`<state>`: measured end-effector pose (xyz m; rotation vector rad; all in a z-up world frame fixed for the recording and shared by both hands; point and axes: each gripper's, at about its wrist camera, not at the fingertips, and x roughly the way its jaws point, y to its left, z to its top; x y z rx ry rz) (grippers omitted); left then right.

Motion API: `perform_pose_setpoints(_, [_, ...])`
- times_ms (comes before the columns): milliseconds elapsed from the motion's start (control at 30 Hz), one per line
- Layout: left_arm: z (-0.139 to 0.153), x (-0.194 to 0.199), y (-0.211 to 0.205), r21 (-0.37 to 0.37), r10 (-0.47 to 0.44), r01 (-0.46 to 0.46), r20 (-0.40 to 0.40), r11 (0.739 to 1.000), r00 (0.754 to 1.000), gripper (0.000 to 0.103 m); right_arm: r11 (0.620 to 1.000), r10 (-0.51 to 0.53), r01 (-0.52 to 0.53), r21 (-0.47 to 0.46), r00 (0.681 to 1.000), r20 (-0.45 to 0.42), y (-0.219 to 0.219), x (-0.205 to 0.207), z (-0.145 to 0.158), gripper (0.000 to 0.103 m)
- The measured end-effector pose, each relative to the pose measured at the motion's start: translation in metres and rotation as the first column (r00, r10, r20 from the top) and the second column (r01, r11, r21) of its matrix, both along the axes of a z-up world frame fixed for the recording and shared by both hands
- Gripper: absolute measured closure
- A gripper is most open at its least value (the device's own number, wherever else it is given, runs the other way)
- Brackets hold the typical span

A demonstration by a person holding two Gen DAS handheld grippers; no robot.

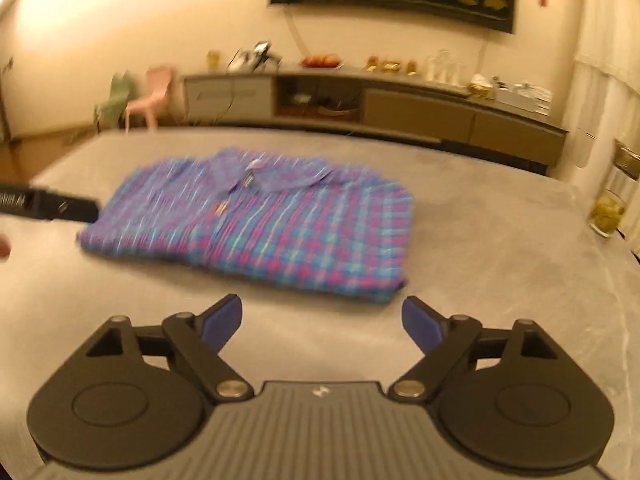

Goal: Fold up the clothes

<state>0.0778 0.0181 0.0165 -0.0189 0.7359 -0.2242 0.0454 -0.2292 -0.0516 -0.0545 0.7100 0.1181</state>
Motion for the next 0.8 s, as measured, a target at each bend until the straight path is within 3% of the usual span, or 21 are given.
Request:
perform_pose_setpoints(67, [-0.001, -0.003, -0.004, 0.004, 0.0, 0.0, 0.004, 1.0, 1.0, 0.001, 1.0, -0.01, 0.01, -0.007, 1.0, -0.003, 0.006, 0.003, -0.004, 0.013])
perform_pose_setpoints(300, [-0.002, -0.009, -0.008, -0.008, 0.002, -0.002, 0.03, 1.0, 1.0, 0.001, 0.981, -0.117, 0.126, 0.148, 0.991, -0.062, 0.001, 0.019, -0.01, 0.01])
perform_pose_setpoints(600, [-0.002, -0.01, -0.021, -0.079, -0.067, 0.07, 0.045, 0.994, 0.997, 0.001, 0.985, -0.123, 0.129, 0.11, 0.99, -0.066, 0.006, 0.023, -0.018, 0.007])
perform_pose_setpoints(800, [-0.006, -0.007, -0.019, -0.068, -0.033, 0.035, 0.035, 0.997, 0.999, 0.001, 0.988, -0.126, 0.131, 0.085, 0.99, -0.067, 0.008, 0.026, -0.022, 0.007])
